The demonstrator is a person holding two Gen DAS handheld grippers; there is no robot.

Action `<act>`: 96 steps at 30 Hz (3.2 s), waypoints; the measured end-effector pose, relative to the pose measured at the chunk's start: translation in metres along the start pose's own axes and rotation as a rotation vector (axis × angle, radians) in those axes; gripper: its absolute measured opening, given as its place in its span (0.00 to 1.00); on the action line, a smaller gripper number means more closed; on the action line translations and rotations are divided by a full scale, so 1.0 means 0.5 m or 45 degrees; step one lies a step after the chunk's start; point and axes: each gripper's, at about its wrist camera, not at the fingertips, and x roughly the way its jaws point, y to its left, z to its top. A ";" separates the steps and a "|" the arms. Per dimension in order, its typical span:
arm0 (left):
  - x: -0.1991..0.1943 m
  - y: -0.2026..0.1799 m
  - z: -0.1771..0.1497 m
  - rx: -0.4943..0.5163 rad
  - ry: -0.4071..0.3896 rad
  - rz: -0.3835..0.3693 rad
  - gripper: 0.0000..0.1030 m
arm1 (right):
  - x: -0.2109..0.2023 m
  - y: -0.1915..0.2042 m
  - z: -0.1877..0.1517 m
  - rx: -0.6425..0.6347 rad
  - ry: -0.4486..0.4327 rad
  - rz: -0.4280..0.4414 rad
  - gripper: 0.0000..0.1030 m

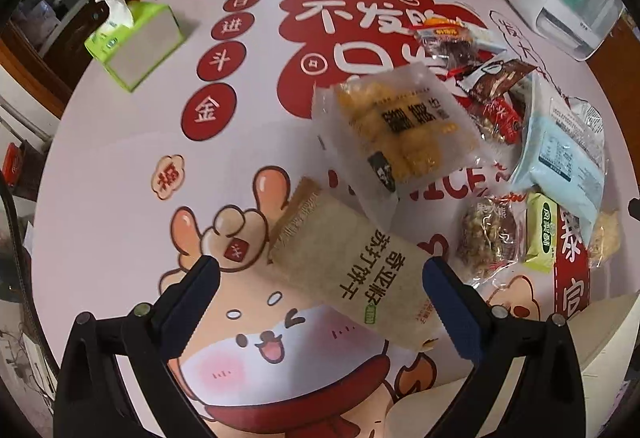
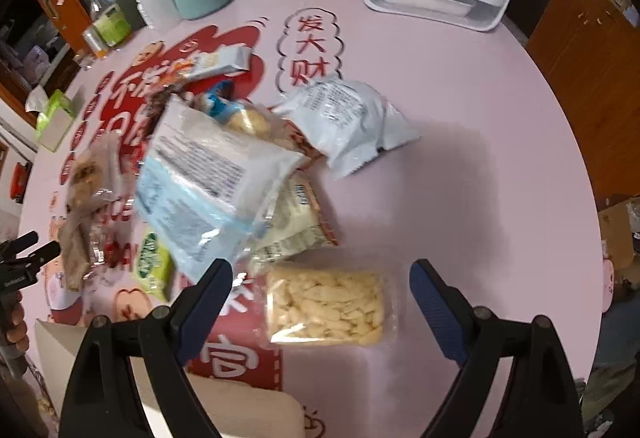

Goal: Organize snacks

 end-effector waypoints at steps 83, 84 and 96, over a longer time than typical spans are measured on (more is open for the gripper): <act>0.143 -0.237 0.158 0.160 0.364 0.122 0.91 | 0.118 0.026 -0.059 -0.246 0.231 0.098 0.92; 0.145 -0.241 0.160 0.155 0.372 0.132 0.91 | 0.119 0.026 -0.060 -0.246 0.232 0.100 0.92; 0.084 -0.230 0.154 0.076 0.330 0.048 0.05 | 0.134 0.032 -0.062 -0.268 0.277 0.082 0.92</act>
